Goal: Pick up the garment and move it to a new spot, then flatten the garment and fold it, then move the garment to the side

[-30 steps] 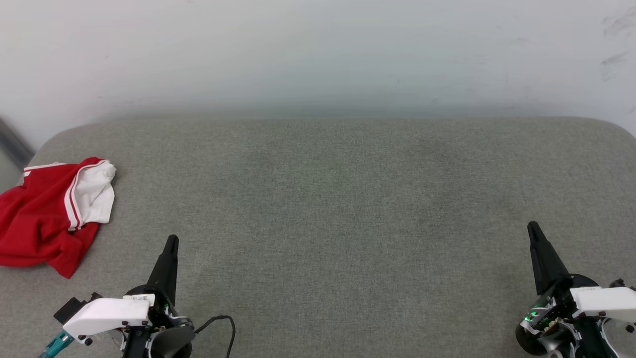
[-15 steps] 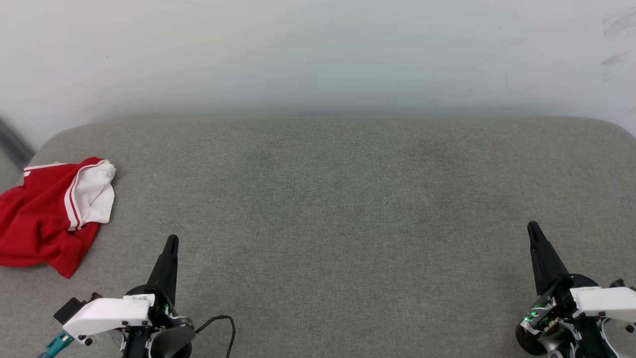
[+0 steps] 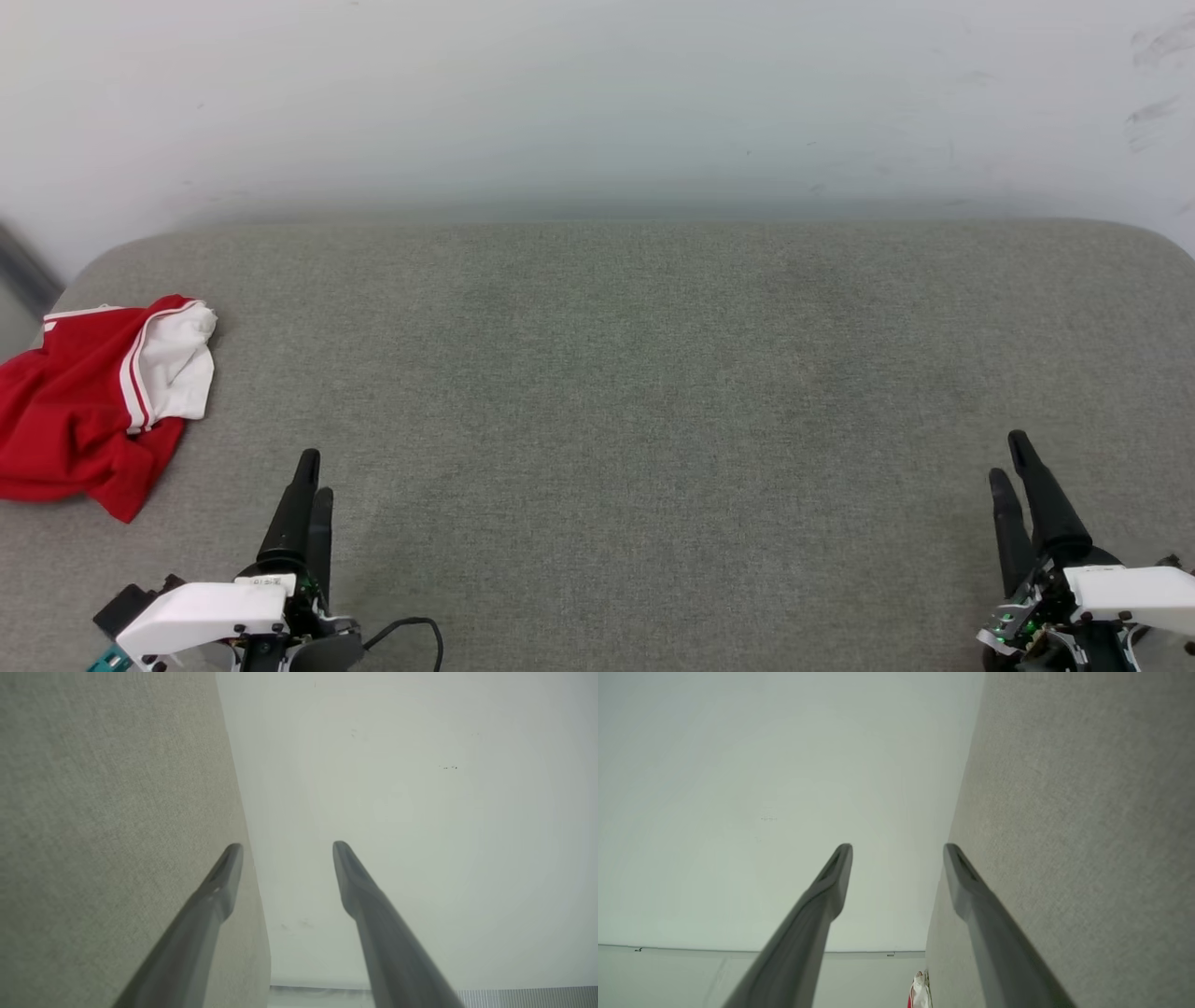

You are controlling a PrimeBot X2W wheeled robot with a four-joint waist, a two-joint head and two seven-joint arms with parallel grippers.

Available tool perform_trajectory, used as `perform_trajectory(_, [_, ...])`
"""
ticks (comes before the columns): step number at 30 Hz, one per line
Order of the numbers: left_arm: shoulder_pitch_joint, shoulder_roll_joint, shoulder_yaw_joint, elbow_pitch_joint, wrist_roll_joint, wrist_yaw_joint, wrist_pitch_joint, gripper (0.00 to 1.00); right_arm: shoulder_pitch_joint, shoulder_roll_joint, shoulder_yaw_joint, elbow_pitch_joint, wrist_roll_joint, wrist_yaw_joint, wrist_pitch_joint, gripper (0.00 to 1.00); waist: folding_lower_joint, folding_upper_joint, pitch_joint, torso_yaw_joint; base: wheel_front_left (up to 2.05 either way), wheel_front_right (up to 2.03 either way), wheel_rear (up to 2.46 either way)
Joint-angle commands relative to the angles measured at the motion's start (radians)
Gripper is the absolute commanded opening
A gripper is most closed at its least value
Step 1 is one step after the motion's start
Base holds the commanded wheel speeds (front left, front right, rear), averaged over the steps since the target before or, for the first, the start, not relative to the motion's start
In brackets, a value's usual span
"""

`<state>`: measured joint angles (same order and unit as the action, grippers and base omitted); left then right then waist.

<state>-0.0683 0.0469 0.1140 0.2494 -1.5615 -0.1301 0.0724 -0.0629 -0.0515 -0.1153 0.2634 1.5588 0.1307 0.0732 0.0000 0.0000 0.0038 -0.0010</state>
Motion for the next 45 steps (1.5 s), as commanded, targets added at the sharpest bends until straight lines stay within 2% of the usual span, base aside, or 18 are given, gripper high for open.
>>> perform_trajectory(1, [-0.013, 0.003, 0.009, -0.027, 0.03, 0.005, -0.01, 1.0, -0.016, -0.001, -0.007, -0.028, -0.033, 0.0, -0.01, 1.0, 0.0, 0.0, 0.0, 0.0, 0.0, 0.0, 0.0])
perform_trajectory(8, [-0.014, 0.003, 0.006, -0.083, 0.201, 0.05, -0.043, 1.0, -0.011, 0.0, -0.023, -0.089, -0.206, 0.0, -0.043, 1.0, 0.0, 0.0, 0.003, 0.0, 0.0, 0.0, 0.0])
perform_trajectory(22, [0.009, 0.003, -0.05, -0.143, 0.536, 0.163, -0.1, 1.0, 0.02, 0.0, 0.018, -0.182, -0.588, 0.0, -0.101, 1.0, 0.0, 0.0, 0.006, 0.0, 0.0, 0.0, 0.0])
perform_trajectory(45, [0.051, 0.02, -0.129, -0.186, 0.894, 0.244, -0.179, 1.0, 0.075, 0.0, 0.026, -0.192, -0.925, 0.0, -0.179, 1.0, 0.0, 0.0, 0.01, 0.002, 0.0, 0.0, 0.0])
